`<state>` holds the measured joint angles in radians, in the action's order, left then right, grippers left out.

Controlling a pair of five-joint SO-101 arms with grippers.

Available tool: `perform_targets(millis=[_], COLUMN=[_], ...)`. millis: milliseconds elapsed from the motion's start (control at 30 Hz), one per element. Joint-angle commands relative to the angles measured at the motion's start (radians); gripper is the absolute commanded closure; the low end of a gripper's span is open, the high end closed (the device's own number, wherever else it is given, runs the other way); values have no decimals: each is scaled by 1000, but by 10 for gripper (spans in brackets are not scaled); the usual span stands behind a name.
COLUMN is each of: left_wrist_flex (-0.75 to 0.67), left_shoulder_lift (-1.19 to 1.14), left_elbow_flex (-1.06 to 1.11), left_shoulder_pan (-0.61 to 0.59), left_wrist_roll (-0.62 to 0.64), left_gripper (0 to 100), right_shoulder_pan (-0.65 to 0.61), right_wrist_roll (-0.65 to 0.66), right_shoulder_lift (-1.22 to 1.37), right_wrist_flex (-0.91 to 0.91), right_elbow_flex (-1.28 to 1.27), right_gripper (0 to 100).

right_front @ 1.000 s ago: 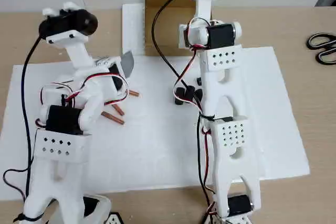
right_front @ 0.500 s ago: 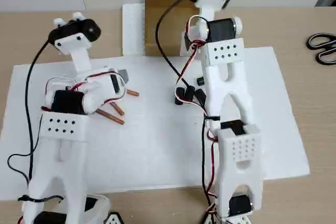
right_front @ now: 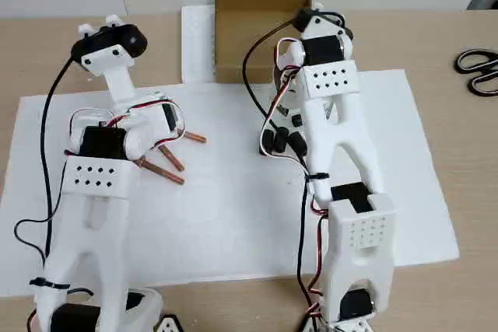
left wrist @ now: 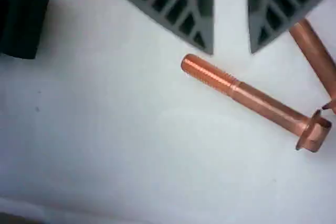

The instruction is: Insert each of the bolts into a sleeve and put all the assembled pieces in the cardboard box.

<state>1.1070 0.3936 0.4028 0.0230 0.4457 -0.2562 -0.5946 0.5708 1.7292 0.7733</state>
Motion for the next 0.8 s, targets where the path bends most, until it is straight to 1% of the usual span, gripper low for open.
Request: perform_targets(millis=[0, 167, 367, 567, 767], left_wrist_flex=[-15, -18, -21, -21, -44], left_shoulder_lift=[2, 2, 6, 8, 8], left_elbow_flex=[-39, -39, -21, 22, 25], left_shoulder_pan=[-6, -6, -6, -6, -6], left_wrist_roll=[-8, -8, -8, -8, -6], left_gripper=[964, 964, 964, 964, 964], right_shoulder_pan=[2, 4, 5, 36, 38], right_wrist_roll=[-69, -126, -133, -132, -133], right_shoulder_lift=[28, 93, 116, 117, 159], right_wrist_flex=[-8, -76, -191, -283, -289], right_elbow_flex=[6, 6, 6, 6, 6], right_gripper=[797, 797, 798, 859, 858])
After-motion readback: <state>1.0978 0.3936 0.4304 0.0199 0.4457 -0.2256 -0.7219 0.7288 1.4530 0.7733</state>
